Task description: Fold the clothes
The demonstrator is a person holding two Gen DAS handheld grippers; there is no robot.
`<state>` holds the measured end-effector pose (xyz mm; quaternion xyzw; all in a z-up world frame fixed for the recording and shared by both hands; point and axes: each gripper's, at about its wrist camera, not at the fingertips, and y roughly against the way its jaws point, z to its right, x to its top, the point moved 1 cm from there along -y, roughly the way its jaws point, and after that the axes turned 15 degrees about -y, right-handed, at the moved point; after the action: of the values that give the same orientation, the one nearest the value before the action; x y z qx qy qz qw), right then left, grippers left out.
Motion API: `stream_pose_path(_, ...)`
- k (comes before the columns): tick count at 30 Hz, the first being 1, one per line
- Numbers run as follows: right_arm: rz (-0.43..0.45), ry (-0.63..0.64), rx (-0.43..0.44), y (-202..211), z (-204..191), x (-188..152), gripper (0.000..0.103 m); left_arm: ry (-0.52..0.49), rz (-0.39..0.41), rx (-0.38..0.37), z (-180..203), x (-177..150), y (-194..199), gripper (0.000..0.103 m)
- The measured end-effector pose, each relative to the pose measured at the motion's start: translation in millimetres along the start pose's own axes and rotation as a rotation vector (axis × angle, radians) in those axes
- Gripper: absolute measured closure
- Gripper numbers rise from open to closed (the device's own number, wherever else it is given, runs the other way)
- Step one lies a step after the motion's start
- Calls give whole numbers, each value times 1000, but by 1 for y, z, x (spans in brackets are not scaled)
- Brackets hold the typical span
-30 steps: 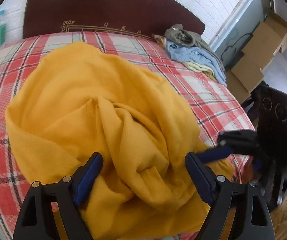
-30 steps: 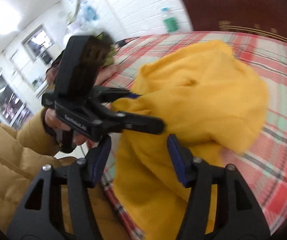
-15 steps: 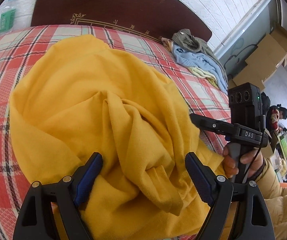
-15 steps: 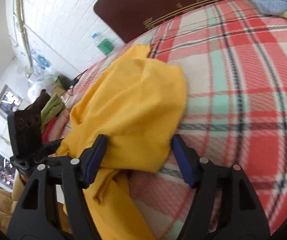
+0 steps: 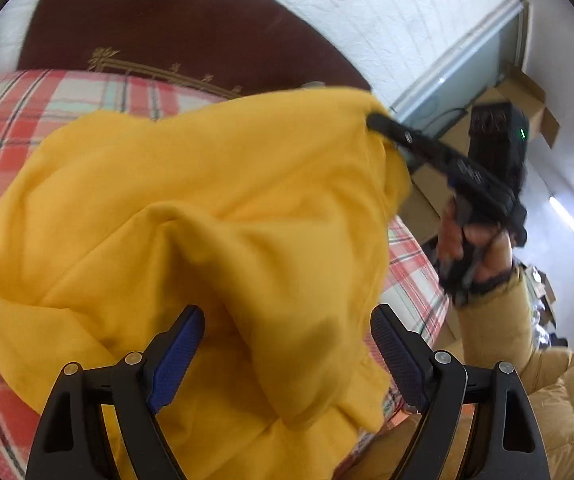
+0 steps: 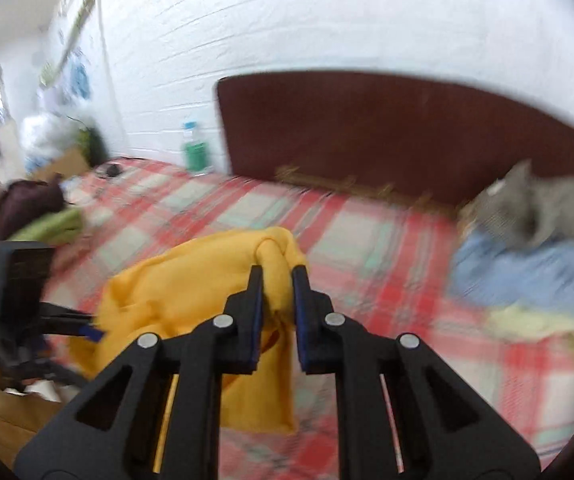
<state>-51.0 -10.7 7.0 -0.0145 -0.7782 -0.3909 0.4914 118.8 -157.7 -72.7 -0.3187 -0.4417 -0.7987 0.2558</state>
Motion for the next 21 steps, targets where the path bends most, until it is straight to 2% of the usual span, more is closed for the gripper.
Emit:
stream_pose_path(4, 36, 171, -263, -4, 12, 30, 88, -57, -18, -25, 12, 4, -10, 15)
stream_pose_path(6, -36, 202, -350, -38, 27, 21, 87, -73, -34, -22, 12, 6, -11, 15)
stream_pose_path(10, -228, 131, -421, -95, 66, -17, 86, -104, -22, 17, 9, 12, 2, 15)
stream_pose_path(11, -260, 110, -432, -104, 74, -26, 85, -103, 4, 46, 2, 15, 15, 15)
stream_pose_path(13, -302, 41, -414, -107, 85, -37, 76, -80, 39, 110, -14, 19, 33, 15)
stream_pose_path(15, -298, -19, -401, -97, 89, -38, 63, -36, 54, 198, -37, 21, 48, 15)
stream_pose_path(19, -198, -61, -308, -58, 74, -15, 56, 51, 12, 328, -81, 12, 52, 15)
stream_pose_path(21, -146, -52, -220, -42, 53, -3, 36, 86, -16, 352, -97, 3, 48, 15)
